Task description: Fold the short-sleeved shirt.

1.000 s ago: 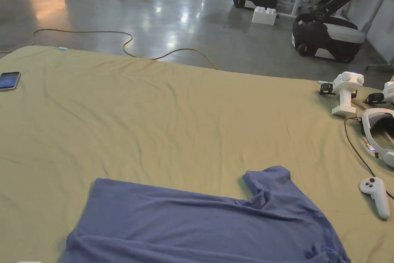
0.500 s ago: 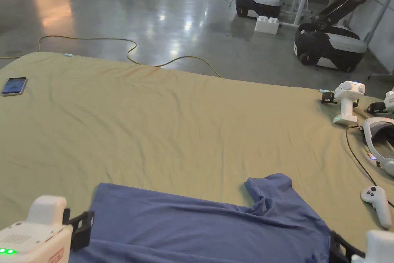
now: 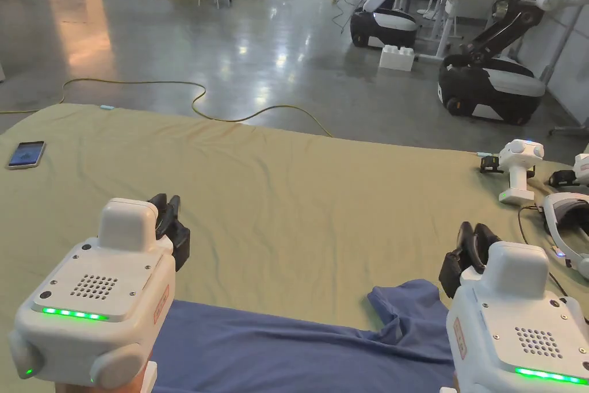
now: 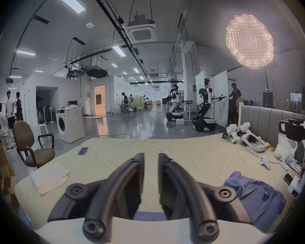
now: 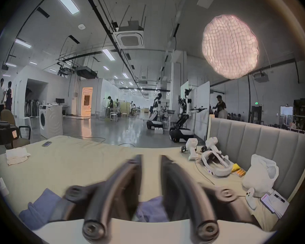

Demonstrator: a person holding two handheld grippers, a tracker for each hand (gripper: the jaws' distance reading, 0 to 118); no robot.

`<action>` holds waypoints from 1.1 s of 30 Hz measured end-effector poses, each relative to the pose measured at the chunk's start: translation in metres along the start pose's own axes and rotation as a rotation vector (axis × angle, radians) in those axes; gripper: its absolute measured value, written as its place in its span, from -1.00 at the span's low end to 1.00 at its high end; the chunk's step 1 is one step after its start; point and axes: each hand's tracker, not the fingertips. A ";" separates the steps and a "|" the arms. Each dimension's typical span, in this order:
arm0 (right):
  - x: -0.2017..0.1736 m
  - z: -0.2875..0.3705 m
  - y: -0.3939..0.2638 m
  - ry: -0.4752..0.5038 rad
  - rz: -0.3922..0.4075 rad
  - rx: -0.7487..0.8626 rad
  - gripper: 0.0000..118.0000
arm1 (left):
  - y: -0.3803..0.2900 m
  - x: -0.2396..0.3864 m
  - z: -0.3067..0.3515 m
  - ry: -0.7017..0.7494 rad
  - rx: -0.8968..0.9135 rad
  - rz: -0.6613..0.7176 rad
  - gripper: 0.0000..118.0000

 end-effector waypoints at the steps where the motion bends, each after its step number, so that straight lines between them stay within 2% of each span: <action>1: -0.001 0.001 0.000 0.000 -0.004 0.018 -0.92 | 0.001 0.000 0.000 0.001 0.002 0.010 -0.98; 2: 0.000 0.001 0.001 0.019 -0.008 0.029 -1.00 | 0.002 -0.002 -0.001 -0.002 0.003 0.023 -0.99; 6: -0.004 0.004 0.002 0.019 0.001 0.050 -1.00 | -0.002 -0.009 0.004 0.000 0.044 0.084 -1.00; 10: -0.001 -0.002 0.003 0.017 0.001 0.041 -1.00 | -0.009 -0.022 -0.006 0.042 0.013 0.086 -1.00; 14: 0.005 -0.011 -0.001 0.025 -0.021 0.004 -1.00 | -0.033 -0.048 -0.044 0.025 -0.175 0.084 -1.00; 16: 0.008 -0.015 -0.006 0.031 -0.025 -0.017 -1.00 | -0.052 -0.063 -0.076 0.006 -0.335 0.087 -1.00; 21: 0.013 -0.024 -0.019 0.025 -0.007 -0.064 -1.00 | -0.093 -0.087 -0.144 -0.047 -0.635 0.128 -0.99; 22: 0.014 -0.025 -0.021 0.023 -0.010 -0.073 -1.00 | -0.101 -0.088 -0.156 -0.050 -0.694 0.120 -0.83; 23: 0.015 -0.026 -0.023 0.020 -0.012 -0.079 -1.00 | -0.108 -0.089 -0.167 -0.051 -0.746 0.118 -0.56; 24: 0.016 -0.027 -0.025 0.017 -0.012 -0.086 -1.00 | -0.116 -0.089 -0.177 -0.059 -0.801 0.120 -0.18; 25: 0.017 -0.028 -0.026 0.016 -0.010 -0.094 -1.00 | -0.124 -0.089 -0.184 -0.075 -0.839 0.129 0.03; 30: 0.023 -0.029 -0.033 0.005 0.004 -0.125 -1.00 | -0.160 -0.084 -0.211 -0.069 -1.055 0.144 0.06; 33: 0.028 -0.028 -0.038 -0.002 0.014 -0.145 -1.00 | -0.181 -0.076 -0.218 -0.031 -1.151 0.108 0.04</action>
